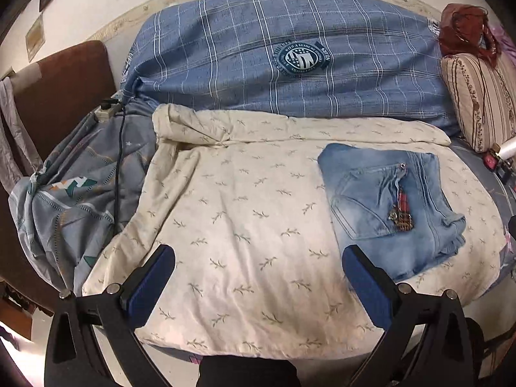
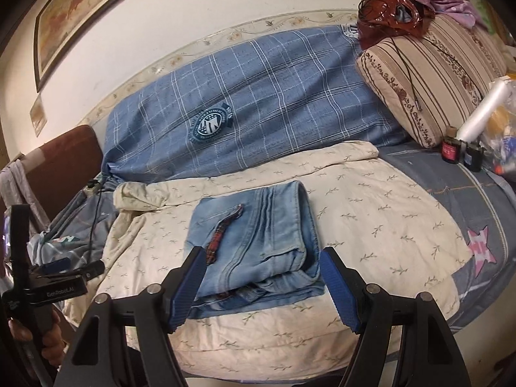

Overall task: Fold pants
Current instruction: 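Move the right gripper to the folded edge of the jeans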

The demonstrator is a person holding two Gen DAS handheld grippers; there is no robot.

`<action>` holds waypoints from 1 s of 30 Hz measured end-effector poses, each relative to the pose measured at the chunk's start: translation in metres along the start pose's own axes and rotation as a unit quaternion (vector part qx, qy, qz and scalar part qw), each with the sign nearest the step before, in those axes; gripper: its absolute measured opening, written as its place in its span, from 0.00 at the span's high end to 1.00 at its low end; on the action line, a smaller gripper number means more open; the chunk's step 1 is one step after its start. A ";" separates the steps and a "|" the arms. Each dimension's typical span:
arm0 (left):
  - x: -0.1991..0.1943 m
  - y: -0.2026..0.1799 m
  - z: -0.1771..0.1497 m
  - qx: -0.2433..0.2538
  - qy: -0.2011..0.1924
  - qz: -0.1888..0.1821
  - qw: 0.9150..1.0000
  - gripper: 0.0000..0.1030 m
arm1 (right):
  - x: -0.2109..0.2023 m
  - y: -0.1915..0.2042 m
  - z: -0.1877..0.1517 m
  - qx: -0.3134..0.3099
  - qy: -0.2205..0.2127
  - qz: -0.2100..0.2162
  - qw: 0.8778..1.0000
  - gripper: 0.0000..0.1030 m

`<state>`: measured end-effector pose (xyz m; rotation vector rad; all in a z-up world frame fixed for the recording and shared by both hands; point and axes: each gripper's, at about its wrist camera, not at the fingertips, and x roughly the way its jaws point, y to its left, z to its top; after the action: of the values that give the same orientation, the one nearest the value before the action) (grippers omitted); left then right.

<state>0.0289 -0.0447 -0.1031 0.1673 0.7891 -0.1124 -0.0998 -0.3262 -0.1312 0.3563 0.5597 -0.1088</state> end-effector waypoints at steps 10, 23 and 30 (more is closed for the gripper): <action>0.043 -0.024 -0.001 0.026 0.056 -0.049 0.997 0.00 | 0.042 -0.020 -0.009 0.036 0.054 0.017 0.998 0.27; 0.052 -0.040 0.002 0.043 0.053 -0.038 0.997 0.00 | 0.069 -0.027 -0.015 0.051 0.078 0.025 0.995 0.27; 0.044 -0.044 0.007 0.051 0.036 -0.039 0.997 0.00 | 0.063 -0.024 -0.014 0.046 0.072 0.026 0.996 0.27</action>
<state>0.0574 -0.0911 -0.1349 0.2371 0.8629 -0.2222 -0.0577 -0.3437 -0.1831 0.4700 0.6887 -0.0578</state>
